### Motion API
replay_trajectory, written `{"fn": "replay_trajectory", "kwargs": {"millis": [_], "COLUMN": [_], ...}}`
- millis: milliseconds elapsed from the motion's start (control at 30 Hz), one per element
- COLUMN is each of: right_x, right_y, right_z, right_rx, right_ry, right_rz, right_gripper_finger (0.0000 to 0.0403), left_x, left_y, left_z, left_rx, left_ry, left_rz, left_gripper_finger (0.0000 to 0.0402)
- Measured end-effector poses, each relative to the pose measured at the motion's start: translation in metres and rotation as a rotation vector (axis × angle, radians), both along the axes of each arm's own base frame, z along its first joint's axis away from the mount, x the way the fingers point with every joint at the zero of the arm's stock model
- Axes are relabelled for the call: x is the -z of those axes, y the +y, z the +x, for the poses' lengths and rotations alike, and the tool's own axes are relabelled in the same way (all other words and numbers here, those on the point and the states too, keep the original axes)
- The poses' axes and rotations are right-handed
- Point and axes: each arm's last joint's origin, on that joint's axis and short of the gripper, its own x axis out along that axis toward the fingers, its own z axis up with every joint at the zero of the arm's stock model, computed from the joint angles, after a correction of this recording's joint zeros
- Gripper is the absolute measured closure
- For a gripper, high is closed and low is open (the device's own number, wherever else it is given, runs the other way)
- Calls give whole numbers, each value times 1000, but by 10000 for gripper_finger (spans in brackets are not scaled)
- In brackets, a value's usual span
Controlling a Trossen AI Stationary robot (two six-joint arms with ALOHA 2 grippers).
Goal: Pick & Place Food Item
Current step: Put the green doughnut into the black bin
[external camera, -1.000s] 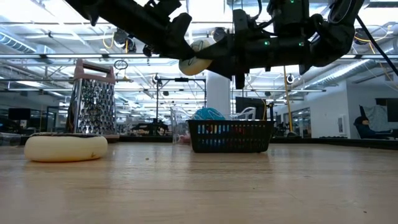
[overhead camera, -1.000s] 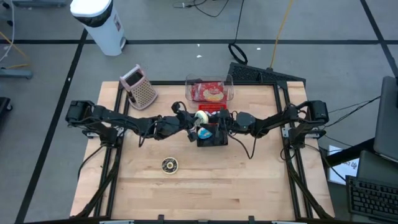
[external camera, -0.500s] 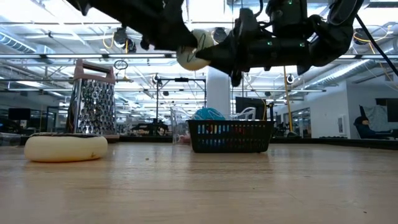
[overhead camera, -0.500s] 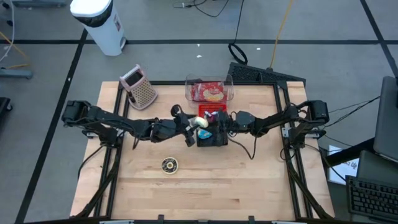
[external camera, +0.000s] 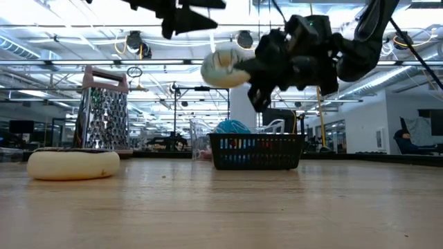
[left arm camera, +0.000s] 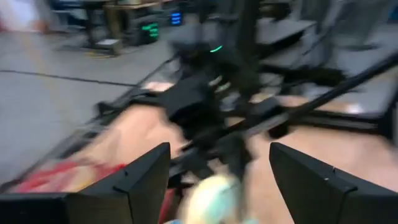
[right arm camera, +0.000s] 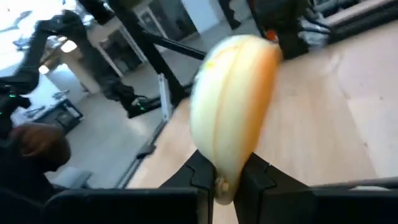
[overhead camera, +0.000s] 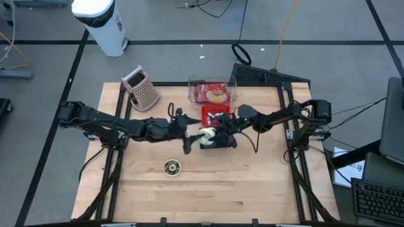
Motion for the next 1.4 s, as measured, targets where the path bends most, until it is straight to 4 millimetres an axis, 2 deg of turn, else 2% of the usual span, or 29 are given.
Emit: {"fn": "replay_trajectory", "kwargs": {"millis": [233,600,1100,1300,1400], "right_x": [-4,-26,-29,-29,-30], "right_y": [0,18,21,24,25], "right_z": [-2,-6,-2,-2,-2], "right_rx": [-54,-315,-132,-139,-139], "right_ry": [-50,-308,-438,-448,-455], "right_rz": [-26,-121,-284,-297,-299], "right_gripper_finger": [381,382,382,380,381], "left_x": [-8,-7,-6,-6,-6], "left_y": [-8,-7,-7,-3,-1], "left_z": [2,3,3,3,3], "left_rx": [210,212,244,263,289], "left_ry": [-84,-94,-97,-90,-84], "left_rz": [-61,-120,-309,-330,-346], "left_gripper_finger": [139,135,133,134,152]}}
